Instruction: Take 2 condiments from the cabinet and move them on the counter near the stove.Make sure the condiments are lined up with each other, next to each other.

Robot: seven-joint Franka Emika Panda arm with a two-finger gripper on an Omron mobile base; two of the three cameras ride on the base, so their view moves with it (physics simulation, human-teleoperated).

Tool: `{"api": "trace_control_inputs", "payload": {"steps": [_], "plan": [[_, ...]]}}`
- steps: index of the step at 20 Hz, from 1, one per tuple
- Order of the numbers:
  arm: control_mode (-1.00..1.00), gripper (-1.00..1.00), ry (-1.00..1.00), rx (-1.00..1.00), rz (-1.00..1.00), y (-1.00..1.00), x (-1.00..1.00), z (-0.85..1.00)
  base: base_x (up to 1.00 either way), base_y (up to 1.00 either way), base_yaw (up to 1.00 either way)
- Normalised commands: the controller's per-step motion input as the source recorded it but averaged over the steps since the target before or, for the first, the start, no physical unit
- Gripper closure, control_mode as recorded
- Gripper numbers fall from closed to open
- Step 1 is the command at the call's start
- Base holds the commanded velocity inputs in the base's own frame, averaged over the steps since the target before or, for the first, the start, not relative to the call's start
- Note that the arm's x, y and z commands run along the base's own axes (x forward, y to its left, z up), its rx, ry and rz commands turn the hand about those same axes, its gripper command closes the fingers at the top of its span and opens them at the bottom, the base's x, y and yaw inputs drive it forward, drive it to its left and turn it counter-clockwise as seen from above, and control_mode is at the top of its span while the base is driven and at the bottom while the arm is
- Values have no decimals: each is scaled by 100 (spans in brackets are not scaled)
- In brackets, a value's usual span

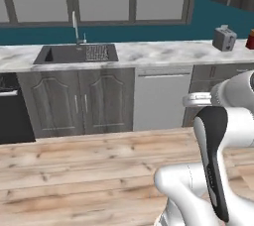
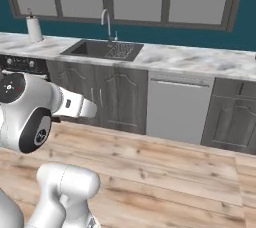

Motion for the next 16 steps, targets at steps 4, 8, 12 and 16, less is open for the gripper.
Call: {"api": "trace_control_inputs", "payload": {"steps": [4, 8, 12, 16], "plan": [[100, -100, 0, 0, 0, 0, 0, 0, 100, -83, 0], [100, -100, 0, 0, 0, 0, 0, 0, 100, -85, 0], [100, -100, 0, 0, 0, 0, 0, 0, 100, -87, 0], [100, -100, 0, 0, 0, 0, 0, 0, 100, -97, 0]]}}
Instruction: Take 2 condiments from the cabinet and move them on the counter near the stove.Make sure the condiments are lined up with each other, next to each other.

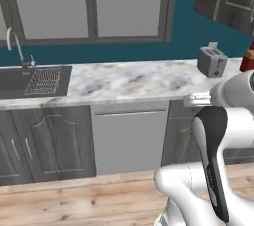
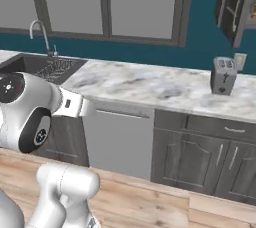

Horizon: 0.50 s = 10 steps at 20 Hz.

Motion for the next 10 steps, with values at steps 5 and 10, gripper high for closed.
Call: {"api": "trace_control_inputs", "payload": {"steps": [5, 10], "plan": [[100, -100, 0, 0, 0, 0, 0, 0, 100, -100, 0], [100, -100, 0, 0, 0, 0, 0, 0, 90, -100, 0]]}}
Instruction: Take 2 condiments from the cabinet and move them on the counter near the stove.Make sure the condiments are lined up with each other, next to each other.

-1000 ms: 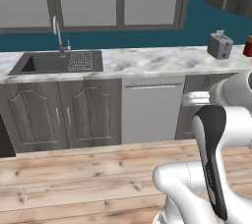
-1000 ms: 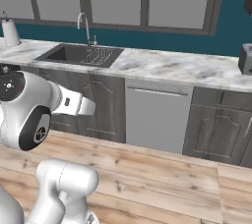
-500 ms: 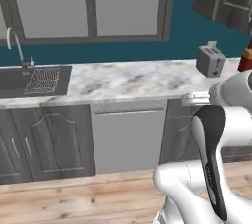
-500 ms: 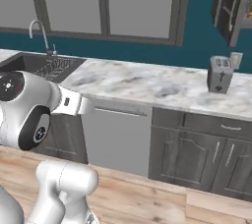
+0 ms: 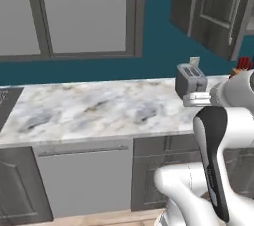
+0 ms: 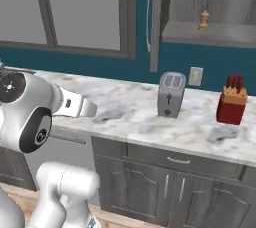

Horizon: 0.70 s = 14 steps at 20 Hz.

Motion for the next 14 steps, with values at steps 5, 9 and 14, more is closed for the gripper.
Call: {"api": "trace_control_inputs", "payload": {"steps": [5, 9, 14], "plan": [[100, -100, 0, 0, 0, 0, 0, 0, 17, -100, 3], [100, -100, 0, 0, 0, 0, 0, 0, -30, -100, 1], [100, -100, 0, 0, 0, 0, 0, 0, 22, -96, 0]]}}
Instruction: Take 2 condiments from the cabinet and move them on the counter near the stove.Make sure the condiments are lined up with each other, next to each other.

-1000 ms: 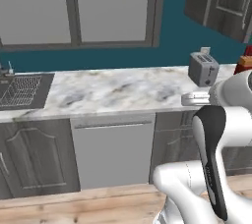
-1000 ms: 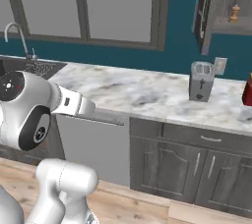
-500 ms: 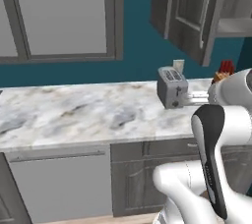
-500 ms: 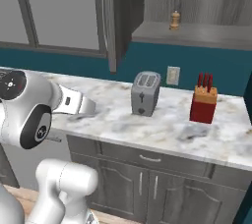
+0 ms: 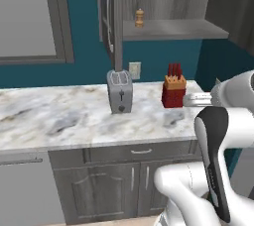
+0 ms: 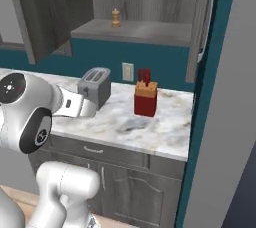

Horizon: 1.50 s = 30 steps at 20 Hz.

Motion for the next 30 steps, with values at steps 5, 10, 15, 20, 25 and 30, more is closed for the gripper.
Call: {"api": "trace_control_inputs", "payload": {"steps": [5, 10, 15, 20, 25, 30], "plan": [[100, -100, 0, 0, 0, 0, 0, 0, 46, -29, 0], [100, -100, 0, 0, 0, 0, 0, 0, 14, 13, 0], [100, -100, 0, 0, 0, 0, 0, 0, 24, 15, 0], [100, -100, 0, 0, 0, 0, 0, 0, 93, 6, -2], [100, -100, 0, 0, 0, 0, 0, 0, 76, 9, -5], [100, -100, 0, 0, 0, 0, 0, 0, 21, 7, -4]]}}
